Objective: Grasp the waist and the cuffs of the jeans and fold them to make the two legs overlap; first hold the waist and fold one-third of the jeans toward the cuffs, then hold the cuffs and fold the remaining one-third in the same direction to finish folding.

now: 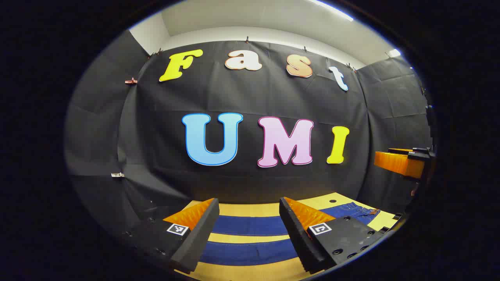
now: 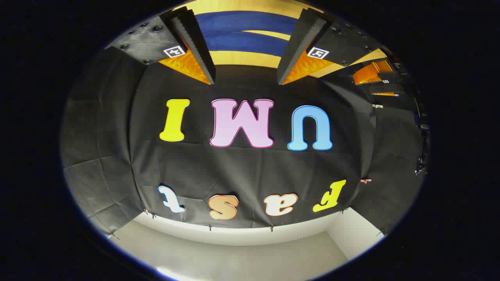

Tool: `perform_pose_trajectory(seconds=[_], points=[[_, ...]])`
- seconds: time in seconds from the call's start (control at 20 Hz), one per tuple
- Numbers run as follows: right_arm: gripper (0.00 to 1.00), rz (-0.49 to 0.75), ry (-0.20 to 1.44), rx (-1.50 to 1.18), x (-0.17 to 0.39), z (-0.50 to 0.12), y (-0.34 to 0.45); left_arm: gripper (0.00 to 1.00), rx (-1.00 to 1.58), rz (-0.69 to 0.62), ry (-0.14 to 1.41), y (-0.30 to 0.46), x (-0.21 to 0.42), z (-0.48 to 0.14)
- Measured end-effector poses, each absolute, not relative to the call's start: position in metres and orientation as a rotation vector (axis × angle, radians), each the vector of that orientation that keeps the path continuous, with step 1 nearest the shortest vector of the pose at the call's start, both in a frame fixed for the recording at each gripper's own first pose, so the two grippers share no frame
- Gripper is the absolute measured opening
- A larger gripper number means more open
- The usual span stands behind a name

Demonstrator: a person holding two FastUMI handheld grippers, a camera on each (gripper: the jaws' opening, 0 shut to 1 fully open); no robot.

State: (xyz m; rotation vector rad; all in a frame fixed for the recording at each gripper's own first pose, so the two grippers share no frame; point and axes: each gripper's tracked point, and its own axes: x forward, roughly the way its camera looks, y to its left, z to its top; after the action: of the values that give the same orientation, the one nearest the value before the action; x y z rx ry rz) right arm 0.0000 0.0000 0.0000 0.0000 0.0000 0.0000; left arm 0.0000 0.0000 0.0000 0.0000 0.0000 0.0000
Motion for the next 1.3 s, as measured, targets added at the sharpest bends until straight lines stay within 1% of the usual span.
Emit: perform_pose_trajectory(seconds=[0.25,0.7,0.85,1.05,1.1,1.15,1.3], points=[[0.97,0.013,0.03,-0.001,0.0,-0.012,0.004,0.96,0.043,-0.014,0.013,-0.007,0.01,-0.004],[0.96,0.058,0.051,-0.013,0.013,-0.024,0.019,0.96,0.018,-0.072,0.014,-0.018,0.021,-0.011],[0.97,0.055,0.067,-0.012,0.019,-0.029,0.019,0.96,0.02,-0.056,0.038,-0.005,0.029,-0.02],[0.97,0.035,0.085,-0.028,0.023,-0.036,0.013,0.96,0.148,-0.019,0.074,0.038,0.037,-0.037],[1.0,0.028,0.096,-0.03,0.024,-0.039,0.011,0.96,0.183,-0.02,0.085,0.05,0.04,-0.044],[0.97,0.025,0.109,-0.03,0.025,-0.043,0.01,0.98,0.227,-0.03,0.101,0.06,0.042,-0.052],[0.97,0.005,0.145,-0.057,0.023,-0.054,-0.001,0.98,0.452,-0.064,0.156,0.101,0.045,-0.08]])
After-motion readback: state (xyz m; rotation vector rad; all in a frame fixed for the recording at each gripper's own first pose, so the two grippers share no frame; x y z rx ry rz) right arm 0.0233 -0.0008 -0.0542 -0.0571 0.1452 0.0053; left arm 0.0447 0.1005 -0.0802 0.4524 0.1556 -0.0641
